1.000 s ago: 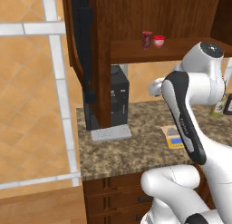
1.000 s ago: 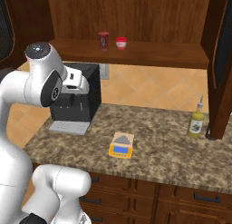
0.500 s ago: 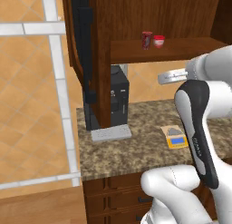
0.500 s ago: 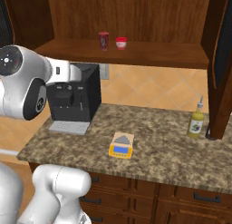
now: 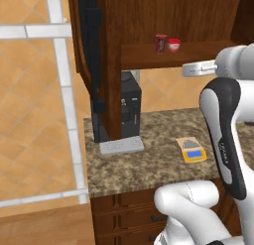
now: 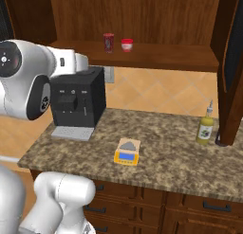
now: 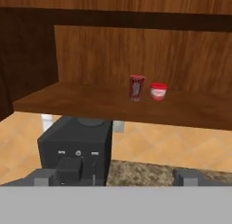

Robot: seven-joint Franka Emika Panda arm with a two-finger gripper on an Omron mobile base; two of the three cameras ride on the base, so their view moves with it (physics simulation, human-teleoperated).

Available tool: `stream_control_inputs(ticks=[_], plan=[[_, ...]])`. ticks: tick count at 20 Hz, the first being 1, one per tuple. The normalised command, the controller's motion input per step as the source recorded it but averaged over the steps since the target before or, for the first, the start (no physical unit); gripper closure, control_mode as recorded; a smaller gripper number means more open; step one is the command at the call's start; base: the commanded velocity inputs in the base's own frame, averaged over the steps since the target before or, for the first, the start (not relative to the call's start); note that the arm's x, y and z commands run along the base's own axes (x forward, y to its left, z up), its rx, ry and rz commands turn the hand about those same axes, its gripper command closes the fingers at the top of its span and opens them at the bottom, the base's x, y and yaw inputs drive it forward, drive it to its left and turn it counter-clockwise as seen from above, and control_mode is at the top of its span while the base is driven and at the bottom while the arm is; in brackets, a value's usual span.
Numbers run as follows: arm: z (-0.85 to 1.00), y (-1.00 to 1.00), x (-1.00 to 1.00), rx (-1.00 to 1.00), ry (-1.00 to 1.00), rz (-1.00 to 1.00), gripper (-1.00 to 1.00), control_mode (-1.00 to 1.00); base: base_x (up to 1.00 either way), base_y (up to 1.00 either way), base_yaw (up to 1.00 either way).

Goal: Pick the yogurt and place it on the digital scale for weighing, and close the cabinet.

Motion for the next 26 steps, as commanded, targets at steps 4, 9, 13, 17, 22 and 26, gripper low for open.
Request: stream_control_inputs(ticks=[4,9,13,17,22,26], plan=[[0.18,-0.06,0.23,0.0,-0.18,-0.02,-1.0,-1.0,0.0,0.0,0.0],[0.03,-0.09,0.31,0.0,-0.17,0.0,-1.0,-1.0,0.0,0.0,0.0],[0.0,-0.07,0.52,0.0,-0.05,0.0,-1.0,-1.0,0.0,0.0,0.0],[0.0,-0.07,0.57,0.0,-0.05,0.0,-1.0,-1.0,0.0,0.0,0.0],[0.04,-0.15,0.57,0.0,-0.01,0.0,-1.0,-1.0,0.0,0.0,0.0],[0.0,-0.02,0.77,0.0,0.03,0.0,-1.0,-1.0,0.0,0.0,0.0]])
